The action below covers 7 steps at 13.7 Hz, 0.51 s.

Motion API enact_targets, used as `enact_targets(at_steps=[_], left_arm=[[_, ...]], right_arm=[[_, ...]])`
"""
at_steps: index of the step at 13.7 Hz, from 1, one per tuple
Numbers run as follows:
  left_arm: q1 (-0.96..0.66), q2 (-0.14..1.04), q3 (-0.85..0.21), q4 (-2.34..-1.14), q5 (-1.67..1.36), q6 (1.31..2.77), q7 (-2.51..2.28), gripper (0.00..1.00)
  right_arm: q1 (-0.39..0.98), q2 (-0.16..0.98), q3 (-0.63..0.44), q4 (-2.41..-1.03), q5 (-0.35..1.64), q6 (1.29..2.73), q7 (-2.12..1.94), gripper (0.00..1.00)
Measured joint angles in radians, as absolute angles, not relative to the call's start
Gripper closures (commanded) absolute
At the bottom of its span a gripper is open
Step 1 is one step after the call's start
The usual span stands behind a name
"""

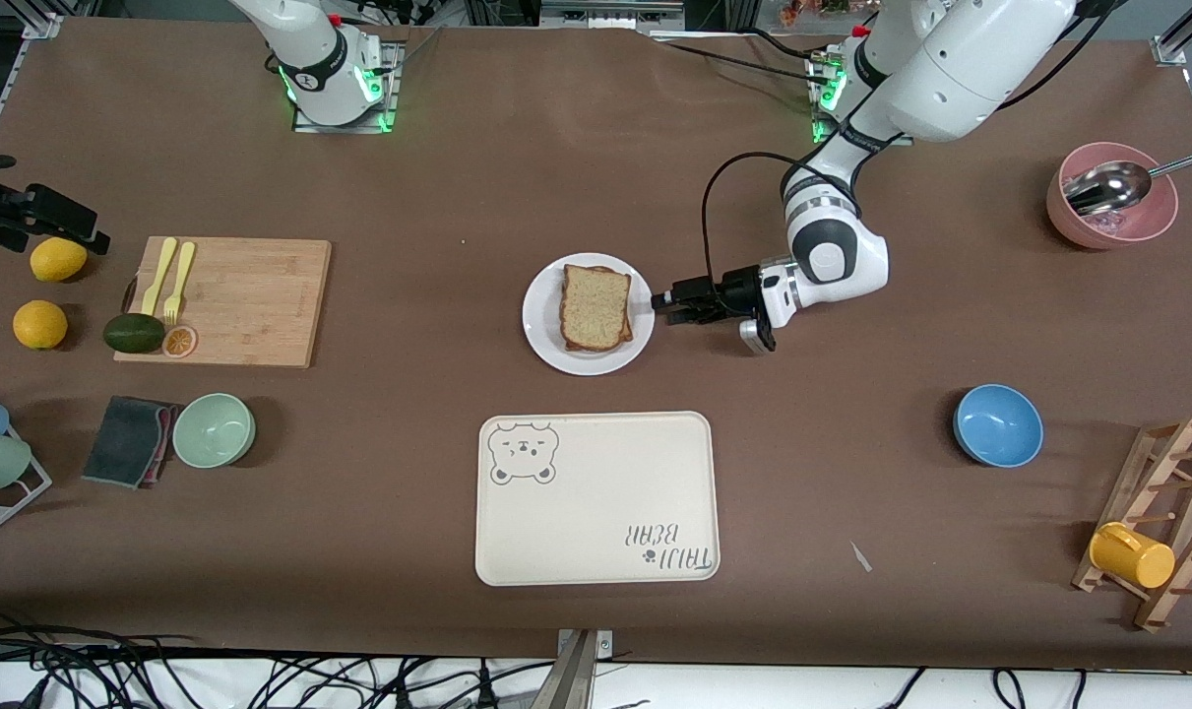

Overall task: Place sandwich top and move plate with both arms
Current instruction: 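Move the left gripper across the table to the white plate rim, then grip the white plate rim with the left gripper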

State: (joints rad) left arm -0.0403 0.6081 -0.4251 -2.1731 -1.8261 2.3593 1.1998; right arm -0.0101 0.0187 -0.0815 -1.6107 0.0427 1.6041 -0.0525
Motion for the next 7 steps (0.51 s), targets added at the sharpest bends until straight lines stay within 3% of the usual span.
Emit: enact_targets(at_steps=[3,7], left_arm=[[-0.068,0.624,-0.426,-2.173,-1.891,2.359,1.258,0.11],[-0.089,0.640,-0.426,-2.172,-1.942,2.360,1.319,0.29]], right_arm=[[-0.010,0.019,-0.081,-1.611,0.043,1.604,-0.053,0.00],[-0.010,0.019,-0.080,-1.611,0.043,1.604,-0.053,0.00]])
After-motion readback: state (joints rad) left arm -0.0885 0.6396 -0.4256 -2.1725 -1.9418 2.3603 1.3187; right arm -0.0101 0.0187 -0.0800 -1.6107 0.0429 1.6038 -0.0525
